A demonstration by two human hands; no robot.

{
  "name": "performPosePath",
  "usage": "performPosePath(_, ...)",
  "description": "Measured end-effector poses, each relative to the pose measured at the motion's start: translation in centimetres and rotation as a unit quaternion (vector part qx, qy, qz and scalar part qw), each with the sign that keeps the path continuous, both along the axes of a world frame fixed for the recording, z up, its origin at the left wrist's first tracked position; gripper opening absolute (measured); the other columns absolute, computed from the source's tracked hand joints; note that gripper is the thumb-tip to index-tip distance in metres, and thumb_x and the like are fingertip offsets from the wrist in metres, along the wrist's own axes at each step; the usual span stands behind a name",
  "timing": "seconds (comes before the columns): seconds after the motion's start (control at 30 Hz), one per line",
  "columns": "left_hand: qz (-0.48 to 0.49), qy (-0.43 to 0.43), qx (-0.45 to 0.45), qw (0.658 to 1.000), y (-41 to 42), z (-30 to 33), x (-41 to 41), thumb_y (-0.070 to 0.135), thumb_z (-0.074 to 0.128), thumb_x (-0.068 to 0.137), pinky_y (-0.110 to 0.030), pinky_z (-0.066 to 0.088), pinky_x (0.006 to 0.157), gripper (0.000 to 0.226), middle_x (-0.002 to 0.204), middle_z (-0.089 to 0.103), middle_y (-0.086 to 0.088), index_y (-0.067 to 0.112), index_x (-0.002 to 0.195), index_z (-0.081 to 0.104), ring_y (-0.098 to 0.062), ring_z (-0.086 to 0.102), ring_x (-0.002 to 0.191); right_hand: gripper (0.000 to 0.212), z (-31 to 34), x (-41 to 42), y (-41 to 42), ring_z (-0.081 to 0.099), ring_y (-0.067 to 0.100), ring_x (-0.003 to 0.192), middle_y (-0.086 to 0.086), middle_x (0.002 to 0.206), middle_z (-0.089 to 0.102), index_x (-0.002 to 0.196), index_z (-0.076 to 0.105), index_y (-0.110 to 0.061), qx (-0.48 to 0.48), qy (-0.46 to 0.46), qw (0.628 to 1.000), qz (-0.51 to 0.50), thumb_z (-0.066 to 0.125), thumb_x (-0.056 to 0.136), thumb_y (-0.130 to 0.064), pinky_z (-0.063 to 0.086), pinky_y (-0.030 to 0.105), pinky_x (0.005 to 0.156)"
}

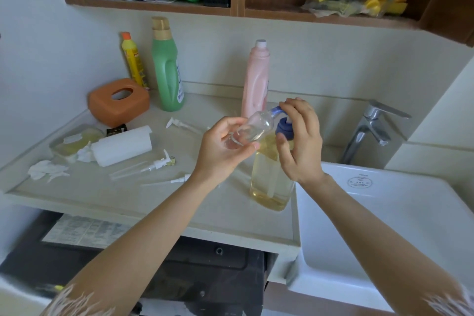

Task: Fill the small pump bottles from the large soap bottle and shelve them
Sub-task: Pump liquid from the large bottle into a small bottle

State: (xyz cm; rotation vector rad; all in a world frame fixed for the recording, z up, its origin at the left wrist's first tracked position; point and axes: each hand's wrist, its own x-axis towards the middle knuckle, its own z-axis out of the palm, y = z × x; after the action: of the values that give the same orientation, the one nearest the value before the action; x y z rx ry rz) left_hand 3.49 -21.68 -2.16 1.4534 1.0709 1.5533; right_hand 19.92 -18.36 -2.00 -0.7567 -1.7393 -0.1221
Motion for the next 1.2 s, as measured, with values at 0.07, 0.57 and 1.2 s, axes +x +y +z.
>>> performPosePath(0.07,0.002,0.002,-0.003,1.000,0.1,-0.4,-0.1,-0.006,0.080,0.069,-0.019,0.053,0.073,0.044,0.092,0.068,-0.006,0.013,0.103,0.060,-0.005,0.062,0.072,0.039,-0.6,-0.2,0.4,0.047,0.028,0.116,0.017,0.115,0.058,0.110,0.060,0.009,0.017,0.002,1.000,-0.014,0.044,0.080,-0.009,0.031,0.025,0.106)
performPosePath(0.57,0.013,0.020,0.011,1.000,-0.1,-0.2,0.0,0.008,0.081,0.072,-0.024,0.054,0.082,0.040,0.097,0.072,0.008,0.028,0.103,0.064,-0.004,0.066,0.087,0.034,1.5,0.2,-0.6,0.056,0.025,0.108,0.011,0.110,0.066,0.103,0.067,0.000,-0.024,-0.004,0.999,-0.026,0.040,0.088,-0.013,0.035,0.018,0.098)
performPosePath(1.2,0.030,0.064,-0.016,0.997,0.0,-1.4,0.2,0.014,0.080,0.062,-0.018,0.050,0.074,0.044,0.094,0.071,0.009,0.031,0.099,0.065,-0.005,0.063,0.081,0.032,-0.2,-0.4,-0.3,0.062,0.031,0.094,0.011,0.094,0.069,0.089,0.070,0.001,-0.005,0.027,0.998,-0.052,0.041,0.079,-0.007,0.040,0.019,0.089)
